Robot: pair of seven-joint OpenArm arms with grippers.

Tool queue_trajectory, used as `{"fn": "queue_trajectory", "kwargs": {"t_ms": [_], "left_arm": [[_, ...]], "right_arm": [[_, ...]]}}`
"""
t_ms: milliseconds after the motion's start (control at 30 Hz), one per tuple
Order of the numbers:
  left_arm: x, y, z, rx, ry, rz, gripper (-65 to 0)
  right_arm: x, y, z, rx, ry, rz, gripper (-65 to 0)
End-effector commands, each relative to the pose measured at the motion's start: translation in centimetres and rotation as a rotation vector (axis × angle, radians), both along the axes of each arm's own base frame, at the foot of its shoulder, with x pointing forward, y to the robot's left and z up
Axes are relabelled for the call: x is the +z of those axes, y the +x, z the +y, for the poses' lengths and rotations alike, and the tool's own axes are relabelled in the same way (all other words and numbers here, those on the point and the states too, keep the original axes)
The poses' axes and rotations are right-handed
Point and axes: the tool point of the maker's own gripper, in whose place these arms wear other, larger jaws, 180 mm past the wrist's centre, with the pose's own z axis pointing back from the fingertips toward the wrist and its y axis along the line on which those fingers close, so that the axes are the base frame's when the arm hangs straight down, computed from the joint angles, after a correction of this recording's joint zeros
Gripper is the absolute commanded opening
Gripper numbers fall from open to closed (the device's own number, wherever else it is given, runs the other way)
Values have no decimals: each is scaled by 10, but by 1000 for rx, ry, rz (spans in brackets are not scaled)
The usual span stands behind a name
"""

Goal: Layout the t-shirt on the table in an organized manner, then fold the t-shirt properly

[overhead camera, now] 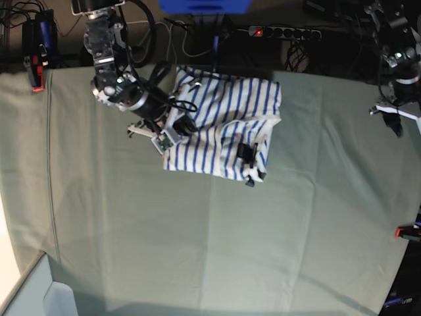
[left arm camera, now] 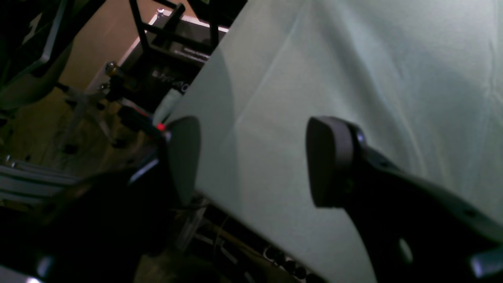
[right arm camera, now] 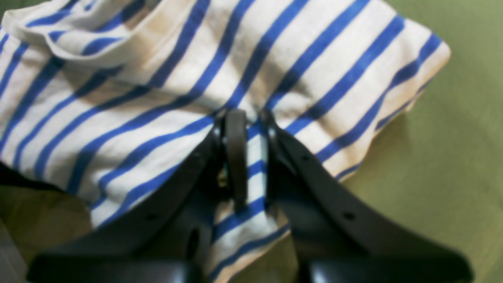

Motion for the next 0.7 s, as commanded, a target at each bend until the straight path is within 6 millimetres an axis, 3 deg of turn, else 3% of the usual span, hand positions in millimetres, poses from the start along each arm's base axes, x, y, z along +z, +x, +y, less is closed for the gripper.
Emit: {"fn": "queue_trajectory", "kwargs": {"t_ms": [0, 100, 200, 400, 500, 667], "left_arm": [[11, 4, 2, -6, 28, -34, -238], [11, 7, -1, -12, 22, -37, -238], [5, 9, -12, -15, -8, -43, -238], [-9, 9, -40, 23, -167, -102, -237], [-13, 21, -66, -35, -312, -150, -237], [-34, 34, -126, -158, -595, -66, -224]], "right_arm": [[6, 4, -2, 11, -3, -22, -598], [2, -5, 0, 18, -3, -5, -598], [12, -4, 2, 19, 7, -34, -598], [68, 2, 8, 3, 79, -217, -594], [76, -3, 8, -5, 109, -248, -594], [72, -10, 5, -10, 111, -240, -594]]}}
